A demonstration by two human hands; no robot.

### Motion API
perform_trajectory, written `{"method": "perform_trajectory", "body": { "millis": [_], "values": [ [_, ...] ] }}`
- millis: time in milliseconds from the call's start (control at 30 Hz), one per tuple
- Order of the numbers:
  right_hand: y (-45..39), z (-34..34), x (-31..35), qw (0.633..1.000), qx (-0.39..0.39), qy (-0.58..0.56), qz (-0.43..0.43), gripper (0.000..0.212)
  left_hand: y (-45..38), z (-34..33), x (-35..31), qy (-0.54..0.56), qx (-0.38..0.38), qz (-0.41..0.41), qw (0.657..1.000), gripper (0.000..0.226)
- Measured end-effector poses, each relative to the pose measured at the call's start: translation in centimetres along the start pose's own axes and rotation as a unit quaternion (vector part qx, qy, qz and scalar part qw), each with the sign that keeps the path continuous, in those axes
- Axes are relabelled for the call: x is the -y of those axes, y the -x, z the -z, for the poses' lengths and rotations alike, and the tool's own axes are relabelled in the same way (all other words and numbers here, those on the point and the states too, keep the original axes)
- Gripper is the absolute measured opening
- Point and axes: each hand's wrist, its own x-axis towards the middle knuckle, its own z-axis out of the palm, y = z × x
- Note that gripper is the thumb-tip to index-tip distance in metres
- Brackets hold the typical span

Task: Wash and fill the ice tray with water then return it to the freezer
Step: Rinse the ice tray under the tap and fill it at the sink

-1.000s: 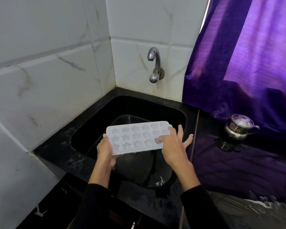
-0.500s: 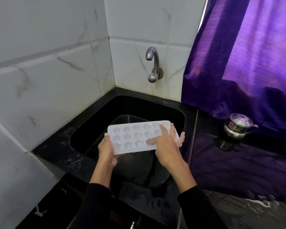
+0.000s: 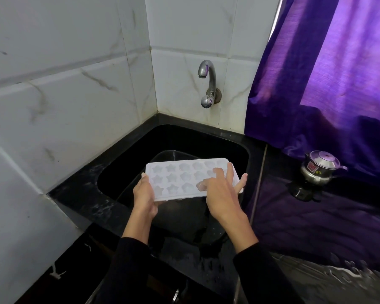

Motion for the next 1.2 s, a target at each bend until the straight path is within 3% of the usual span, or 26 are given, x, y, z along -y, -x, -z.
{"method": "perform_trajectory", "body": {
  "millis": [400, 567, 733, 833, 1000, 1200],
  "values": [
    [0.4, 0.2, 0.0, 1.000, -0.004, 0.001, -0.002, 0.060, -0.2, -0.3, 0.3, -0.013, 0.002, 0.008, 1.000, 0.035],
    [0.4, 0.3, -0.2, 1.000, 0.005, -0.001, -0.005, 0.069, -0.3, -0.2, 0.3, -0.010, -0.002, 0.007, 1.000, 0.033],
    [0.6, 0.6, 0.1, 0.999, -0.030, -0.015, -0.017, 0.050, -0.3, -0.4, 0.4, -0.015, -0.001, 0.017, 1.000, 0.032],
    [0.6, 0.5, 0.7, 0.998, -0.051, -0.034, 0.013, 0.055, -0.3, -0.6, 0.5, -0.013, 0.000, 0.011, 1.000, 0.035],
    [0.8, 0.1, 1.8, 0.999, 0.002, -0.012, 0.045, 0.057, -0.1, -1.2, 0.6, -0.010, 0.008, 0.006, 1.000, 0.037],
    [0.7, 0.0, 1.6, 1.000, 0.011, -0.020, 0.020, 0.066, -0.2, -1.3, 0.8, -0.013, 0.007, 0.010, 1.000, 0.035]
  ]
}}
